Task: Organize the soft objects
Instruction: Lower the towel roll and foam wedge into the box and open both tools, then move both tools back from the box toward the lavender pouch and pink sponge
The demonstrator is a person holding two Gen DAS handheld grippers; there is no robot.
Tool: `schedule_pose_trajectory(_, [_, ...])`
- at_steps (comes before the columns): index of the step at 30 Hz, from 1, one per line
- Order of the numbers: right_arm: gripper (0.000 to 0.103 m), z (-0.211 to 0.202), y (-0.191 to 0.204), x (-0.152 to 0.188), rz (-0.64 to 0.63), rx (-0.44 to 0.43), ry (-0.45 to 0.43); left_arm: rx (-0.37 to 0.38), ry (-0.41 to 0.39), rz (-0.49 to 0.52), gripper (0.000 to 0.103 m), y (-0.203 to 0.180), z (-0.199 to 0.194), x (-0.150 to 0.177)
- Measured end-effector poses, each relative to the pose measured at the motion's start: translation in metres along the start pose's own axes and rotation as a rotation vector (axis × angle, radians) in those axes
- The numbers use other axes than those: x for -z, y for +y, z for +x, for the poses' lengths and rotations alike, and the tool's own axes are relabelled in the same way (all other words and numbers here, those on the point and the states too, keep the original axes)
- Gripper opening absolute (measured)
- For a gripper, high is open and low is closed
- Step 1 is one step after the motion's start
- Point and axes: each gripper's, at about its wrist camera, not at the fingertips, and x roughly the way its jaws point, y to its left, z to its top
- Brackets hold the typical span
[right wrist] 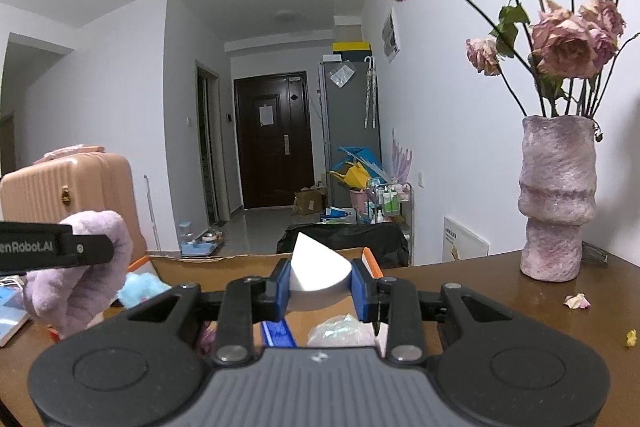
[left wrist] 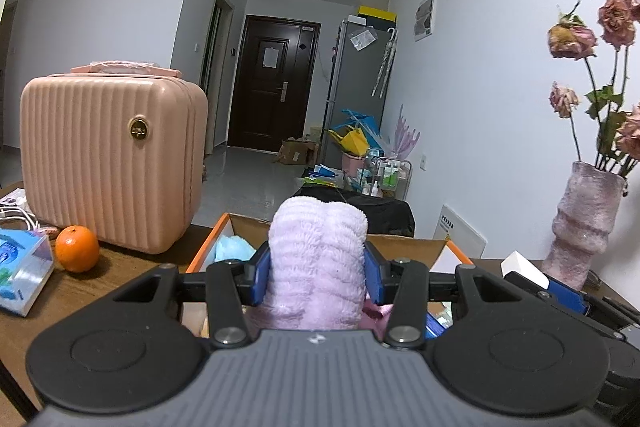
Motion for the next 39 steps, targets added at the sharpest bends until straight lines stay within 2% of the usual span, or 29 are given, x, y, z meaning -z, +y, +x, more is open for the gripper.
schedule_pose_trajectory(9, [0.030, 0.043, 0.002, -0.012, -0.008, -0.001, 0.034, -0.006, 0.007, 0.019, 0.044, 0.000, 0.040, -0.005])
schedule_pose_trajectory(20, [0.031, 0.082, 0.017, -0.015, -0.060, -0.023, 0.127, -0.030, 0.040, 0.045, 0.041, 0.002, 0.079, -0.004])
schedule_pose_trajectory(23, [0.035, 0.086, 0.018, -0.013, -0.073, -0.026, 0.154, -0.040, 0.061, 0.037, 0.044, 0.006, 0.086, -0.003])
schedule_pose_trajectory(26, [0.038, 0.090, 0.018, -0.013, -0.081, -0.025, 0.171, -0.042, 0.078, 0.017, 0.054, 0.012, 0.087, -0.002])
schedule_pose_trajectory(28, [0.045, 0.090, 0.018, -0.011, -0.087, -0.025, 0.177, -0.044, 0.077, 0.016, 0.064, 0.013, 0.087, -0.001])
schedule_pose_trajectory(29, [0.050, 0.091, 0.018, -0.011, -0.088, -0.021, 0.178, -0.047, 0.075, 0.013, 0.076, 0.015, 0.087, -0.001])
schedule_pose_trajectory(30, [0.063, 0.090, 0.018, -0.010, -0.090, -0.019, 0.179, -0.057, 0.071, 0.011, 0.083, 0.015, 0.087, -0.002])
schedule_pose_trajectory(31, [0.076, 0.090, 0.018, -0.010, -0.090, -0.018, 0.178, -0.065, 0.061, 0.011, 0.085, 0.015, 0.086, -0.002])
schedule_pose_trajectory(32, [0.082, 0.089, 0.017, -0.010, -0.087, -0.015, 0.173, -0.063, 0.051, 0.012, 0.091, 0.015, 0.084, -0.003])
schedule_pose_trajectory(33, [0.093, 0.087, 0.017, -0.009, -0.083, -0.011, 0.166, -0.064, 0.047, 0.011, 0.102, 0.015, 0.083, -0.003])
schedule_pose_trajectory(35, [0.102, 0.085, 0.016, -0.010, -0.076, 0.004, 0.147, -0.080, 0.027, 0.011, 0.103, 0.015, 0.080, -0.003])
schedule_pose_trajectory(39, [0.103, 0.082, 0.012, -0.011, -0.059, 0.008, 0.141, -0.092, 0.017, 0.012, 0.103, 0.014, 0.078, -0.004])
